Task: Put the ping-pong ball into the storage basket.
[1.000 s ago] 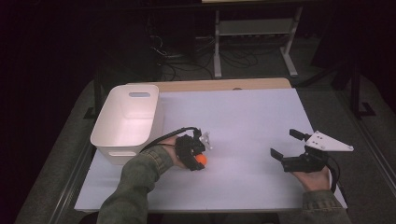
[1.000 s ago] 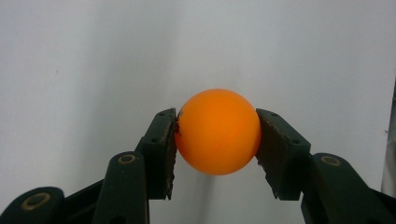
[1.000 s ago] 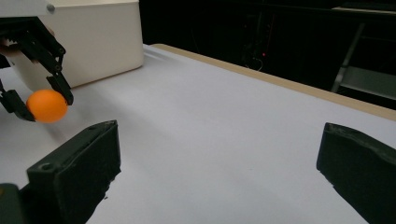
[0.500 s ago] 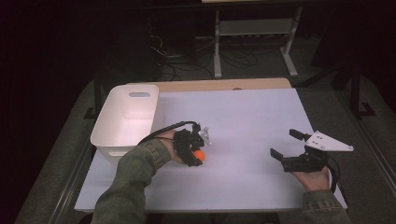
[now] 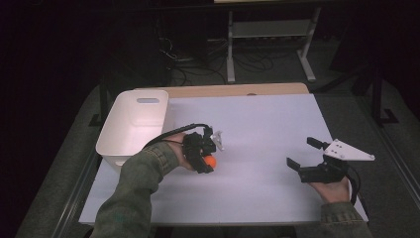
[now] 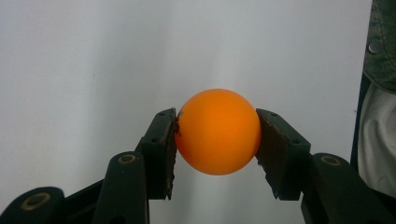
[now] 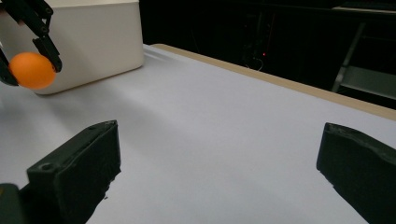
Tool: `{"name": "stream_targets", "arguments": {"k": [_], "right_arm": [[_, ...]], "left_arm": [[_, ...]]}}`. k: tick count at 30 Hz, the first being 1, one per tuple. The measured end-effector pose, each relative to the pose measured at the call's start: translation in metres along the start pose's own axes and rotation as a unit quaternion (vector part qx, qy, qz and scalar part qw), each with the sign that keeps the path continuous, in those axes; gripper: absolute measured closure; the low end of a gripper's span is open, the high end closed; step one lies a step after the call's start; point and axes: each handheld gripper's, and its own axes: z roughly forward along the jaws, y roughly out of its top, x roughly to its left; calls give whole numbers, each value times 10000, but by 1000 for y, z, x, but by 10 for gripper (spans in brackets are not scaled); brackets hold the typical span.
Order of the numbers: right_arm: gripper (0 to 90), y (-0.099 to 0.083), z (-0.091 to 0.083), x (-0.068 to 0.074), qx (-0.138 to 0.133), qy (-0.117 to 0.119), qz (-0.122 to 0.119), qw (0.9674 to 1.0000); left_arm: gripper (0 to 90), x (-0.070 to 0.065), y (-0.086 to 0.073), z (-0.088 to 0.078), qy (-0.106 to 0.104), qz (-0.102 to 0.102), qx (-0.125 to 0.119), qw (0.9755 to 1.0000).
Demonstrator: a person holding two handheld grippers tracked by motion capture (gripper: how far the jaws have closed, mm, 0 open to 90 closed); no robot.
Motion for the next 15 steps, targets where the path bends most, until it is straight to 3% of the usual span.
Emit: {"name": "stream_targets", "arguments": {"k": [15], "right_arm": [[0, 0, 0, 0, 20, 5, -18, 10000]], "left_arm": [[502, 1, 0, -15, 81, 38, 20, 10000]]}}
